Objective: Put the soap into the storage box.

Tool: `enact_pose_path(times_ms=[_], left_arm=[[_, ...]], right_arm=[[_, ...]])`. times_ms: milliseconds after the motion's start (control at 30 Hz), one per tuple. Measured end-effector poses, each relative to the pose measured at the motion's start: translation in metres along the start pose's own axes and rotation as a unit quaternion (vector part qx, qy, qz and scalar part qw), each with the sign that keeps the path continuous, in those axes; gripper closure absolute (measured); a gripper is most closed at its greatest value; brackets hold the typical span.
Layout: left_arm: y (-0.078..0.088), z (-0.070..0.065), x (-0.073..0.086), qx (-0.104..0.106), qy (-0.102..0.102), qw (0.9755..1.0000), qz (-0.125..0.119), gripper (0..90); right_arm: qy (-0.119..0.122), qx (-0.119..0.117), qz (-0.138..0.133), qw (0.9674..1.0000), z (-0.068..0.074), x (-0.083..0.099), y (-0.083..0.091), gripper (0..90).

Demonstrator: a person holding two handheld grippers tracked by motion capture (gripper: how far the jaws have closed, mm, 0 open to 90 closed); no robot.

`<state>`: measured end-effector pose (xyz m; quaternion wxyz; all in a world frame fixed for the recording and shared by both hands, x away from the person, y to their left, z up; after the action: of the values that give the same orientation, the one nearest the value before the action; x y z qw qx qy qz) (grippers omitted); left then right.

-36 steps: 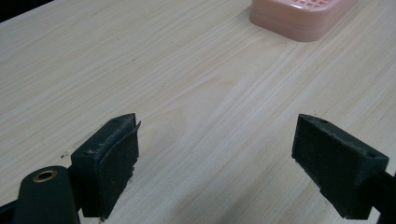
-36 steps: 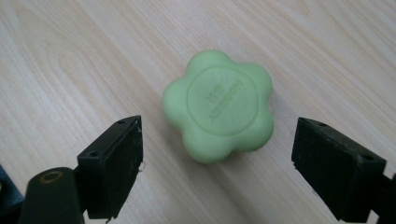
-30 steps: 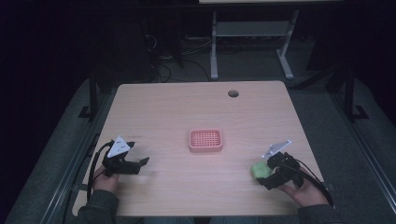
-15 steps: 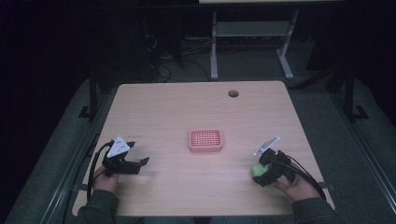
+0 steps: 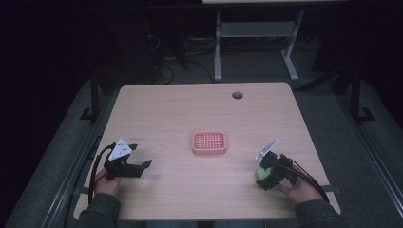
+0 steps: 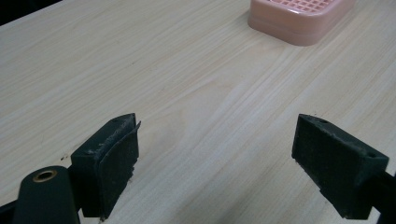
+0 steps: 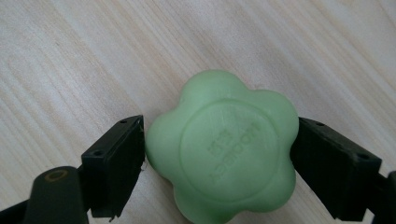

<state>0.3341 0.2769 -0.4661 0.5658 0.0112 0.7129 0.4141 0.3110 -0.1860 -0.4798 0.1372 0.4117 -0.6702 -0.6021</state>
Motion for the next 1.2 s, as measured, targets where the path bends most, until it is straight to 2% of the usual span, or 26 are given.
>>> enact_pose_path(times_ms=[233, 267, 467, 500, 600, 1033, 1200], left_arm=[[0.0, 0.0001, 0.0001, 0.0, 0.0, 1.0, 0.001, 14.4], [-0.0007, -0.0003, -0.0003, 0.0, 0.003, 1.0, -0.005, 14.4], [-0.0001, 0.0, 0.0, 0.0, 0.0, 1.0, 0.0, 14.4], [-0.0007, -0.0005, -0.0002, 0.001, 0.004, 1.0, -0.005, 14.4], [-0.0002, 0.0005, 0.0, 0.001, -0.003, 1.0, 0.002, 14.4], [-0.0003, 0.0004, 0.0, 0.001, -0.003, 1.0, 0.001, 14.4], [-0.0002, 0.0004, -0.0001, 0.001, -0.003, 1.0, 0.001, 14.4]], right_arm=[[0.003, 0.003, 0.002, 1.0, 0.0004, -0.0015, -0.0013, 19.8], [0.004, 0.003, 0.002, 1.0, 0.0006, -0.0018, -0.0013, 20.6], [0.005, 0.006, 0.005, 1.0, 0.0008, -0.0021, -0.0019, 22.0], [0.005, 0.005, 0.006, 1.0, 0.0008, -0.002, -0.002, 22.4], [0.006, 0.004, 0.007, 1.0, 0.0007, -0.0018, -0.0025, 23.2], [0.004, 0.005, 0.014, 0.9999, 0.0018, -0.0026, -0.0019, 25.8], [0.003, -0.012, 0.016, 0.9998, 0.0005, -0.0026, 0.0, 26.0]])
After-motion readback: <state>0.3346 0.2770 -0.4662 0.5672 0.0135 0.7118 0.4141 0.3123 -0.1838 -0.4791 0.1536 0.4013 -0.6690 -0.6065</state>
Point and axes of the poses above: each handheld gripper's, and its own axes: y roughly backward along the jaws, x roughly out of its underside, z roughly to its left, the point moved 4 cm from there along -y, roughly forward along the jaws, and after that the axes turned 13 degrees about x, right-handed, at the moved point
